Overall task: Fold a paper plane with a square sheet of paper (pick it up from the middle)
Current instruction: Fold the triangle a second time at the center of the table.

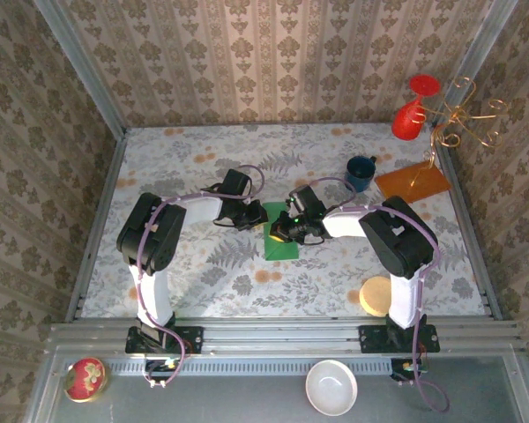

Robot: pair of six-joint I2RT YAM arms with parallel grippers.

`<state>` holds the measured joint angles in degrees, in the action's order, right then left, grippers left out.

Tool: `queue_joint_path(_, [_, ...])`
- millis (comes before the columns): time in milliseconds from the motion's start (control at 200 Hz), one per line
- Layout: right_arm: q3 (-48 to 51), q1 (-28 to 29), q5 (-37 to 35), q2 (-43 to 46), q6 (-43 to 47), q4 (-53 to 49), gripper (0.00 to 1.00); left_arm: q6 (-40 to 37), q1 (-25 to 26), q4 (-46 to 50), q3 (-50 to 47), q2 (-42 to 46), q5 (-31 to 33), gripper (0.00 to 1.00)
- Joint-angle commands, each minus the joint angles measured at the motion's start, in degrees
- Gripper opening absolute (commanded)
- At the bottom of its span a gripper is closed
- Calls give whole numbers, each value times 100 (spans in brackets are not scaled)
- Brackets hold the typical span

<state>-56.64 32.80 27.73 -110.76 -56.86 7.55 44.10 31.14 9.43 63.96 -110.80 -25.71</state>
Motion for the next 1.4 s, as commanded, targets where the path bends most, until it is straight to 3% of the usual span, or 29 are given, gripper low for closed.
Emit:
queue_joint_path(0, [39, -19, -223, -109, -29, -112, 0, -64, 51, 383, -89, -189, 89, 16])
queue_joint_path(1395, [-49, -19, 134, -228, 99, -92, 0, -59, 51, 373, -33, -237, 18, 16])
